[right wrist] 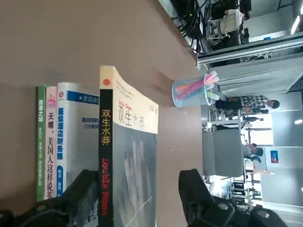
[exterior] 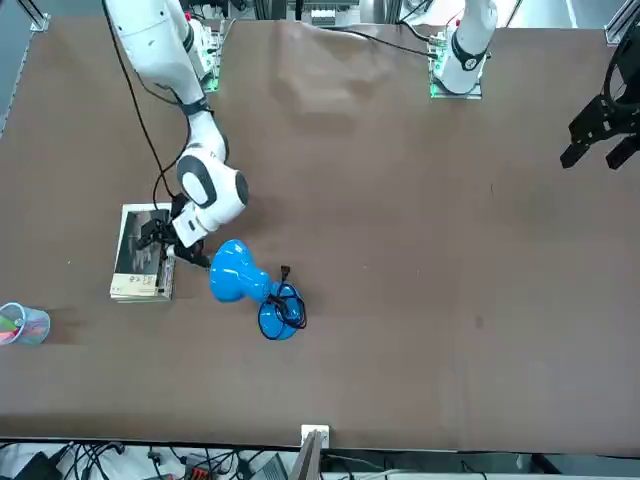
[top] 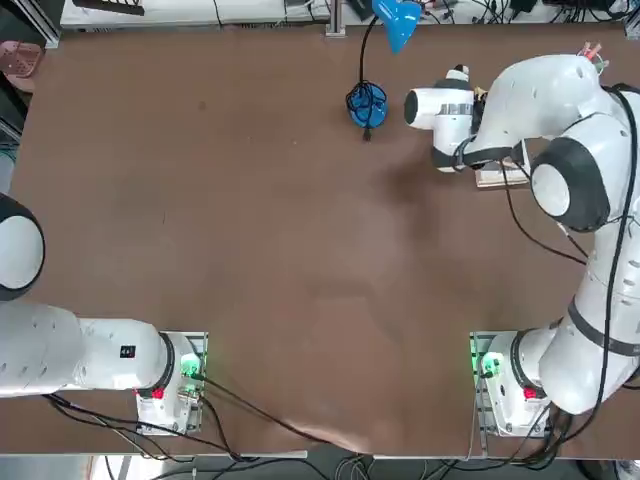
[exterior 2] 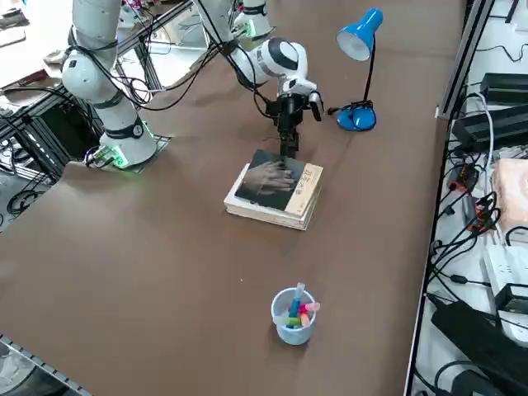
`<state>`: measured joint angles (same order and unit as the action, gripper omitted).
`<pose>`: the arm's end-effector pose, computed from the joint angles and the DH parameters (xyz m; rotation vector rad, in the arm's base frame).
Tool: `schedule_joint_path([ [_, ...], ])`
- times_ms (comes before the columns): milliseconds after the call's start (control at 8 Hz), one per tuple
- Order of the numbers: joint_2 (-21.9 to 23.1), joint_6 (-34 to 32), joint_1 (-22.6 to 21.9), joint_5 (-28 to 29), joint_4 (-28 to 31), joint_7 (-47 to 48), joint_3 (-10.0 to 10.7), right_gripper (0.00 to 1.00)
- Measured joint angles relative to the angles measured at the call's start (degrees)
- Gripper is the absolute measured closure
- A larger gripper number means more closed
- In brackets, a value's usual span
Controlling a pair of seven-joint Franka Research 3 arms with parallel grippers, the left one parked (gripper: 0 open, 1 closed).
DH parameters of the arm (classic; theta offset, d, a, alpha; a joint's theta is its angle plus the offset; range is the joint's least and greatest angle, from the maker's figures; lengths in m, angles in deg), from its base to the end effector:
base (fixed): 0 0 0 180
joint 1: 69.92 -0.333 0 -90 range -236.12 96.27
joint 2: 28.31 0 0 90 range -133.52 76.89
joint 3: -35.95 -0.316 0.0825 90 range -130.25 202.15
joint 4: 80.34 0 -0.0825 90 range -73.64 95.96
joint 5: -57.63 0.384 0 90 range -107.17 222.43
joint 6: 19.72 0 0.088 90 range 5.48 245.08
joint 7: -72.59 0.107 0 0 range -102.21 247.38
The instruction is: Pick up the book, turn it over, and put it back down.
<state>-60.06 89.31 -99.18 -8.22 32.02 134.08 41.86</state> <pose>0.5538 0.1680 0.1877 2.0396 0.1152 0.2904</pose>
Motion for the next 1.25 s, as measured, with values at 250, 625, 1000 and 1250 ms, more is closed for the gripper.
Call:
schedule_joint_path([
  [250,1.0,3.1,0.6,2.1,0.9,1.2,0.0,0.0],
  [625,2.5,5.4,1.4,3.1,1.8,3.2,0.0,0.0],
  [1000,4.3,6.6,2.7,4.5,3.1,3.5,0.0,0.0],
  [1250,5.3,7.2,3.2,5.8,3.7,3.6,0.0,0.0],
])
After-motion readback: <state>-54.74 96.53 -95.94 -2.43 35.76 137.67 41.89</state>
